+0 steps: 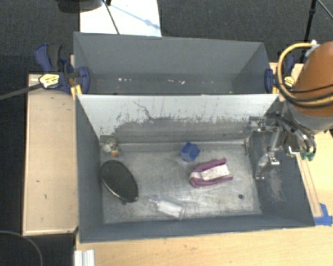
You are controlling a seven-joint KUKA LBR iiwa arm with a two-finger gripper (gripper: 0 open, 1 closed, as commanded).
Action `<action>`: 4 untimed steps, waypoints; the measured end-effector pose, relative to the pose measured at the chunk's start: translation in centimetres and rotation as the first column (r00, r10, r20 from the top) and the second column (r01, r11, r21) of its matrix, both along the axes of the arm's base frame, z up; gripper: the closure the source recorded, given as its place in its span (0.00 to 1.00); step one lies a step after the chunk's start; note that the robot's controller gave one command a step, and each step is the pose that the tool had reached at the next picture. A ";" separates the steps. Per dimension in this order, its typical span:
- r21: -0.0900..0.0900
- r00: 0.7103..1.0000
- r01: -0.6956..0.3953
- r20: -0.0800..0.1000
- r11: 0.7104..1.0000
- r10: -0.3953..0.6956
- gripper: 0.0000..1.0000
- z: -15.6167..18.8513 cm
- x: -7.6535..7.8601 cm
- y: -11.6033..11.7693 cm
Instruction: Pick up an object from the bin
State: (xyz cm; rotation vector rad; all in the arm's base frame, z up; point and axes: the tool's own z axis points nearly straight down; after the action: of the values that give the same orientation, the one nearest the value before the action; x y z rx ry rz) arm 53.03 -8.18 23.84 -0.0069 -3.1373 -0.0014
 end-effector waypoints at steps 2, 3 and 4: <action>-0.001 1.000 0.013 0.004 1.000 -0.013 0.00 -16.8 2.7 6.3; -0.001 1.000 0.009 0.002 1.000 -0.009 1.00 -16.7 2.7 6.4; 0.000 0.999 0.050 0.014 0.999 -0.050 1.00 -7.1 3.3 5.9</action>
Offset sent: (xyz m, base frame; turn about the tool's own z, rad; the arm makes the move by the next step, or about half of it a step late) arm 0.0172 0.0537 -0.1241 -0.1403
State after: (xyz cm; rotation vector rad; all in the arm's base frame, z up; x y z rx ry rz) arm 56.28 -2.33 16.71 -0.0854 -3.1498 -0.0007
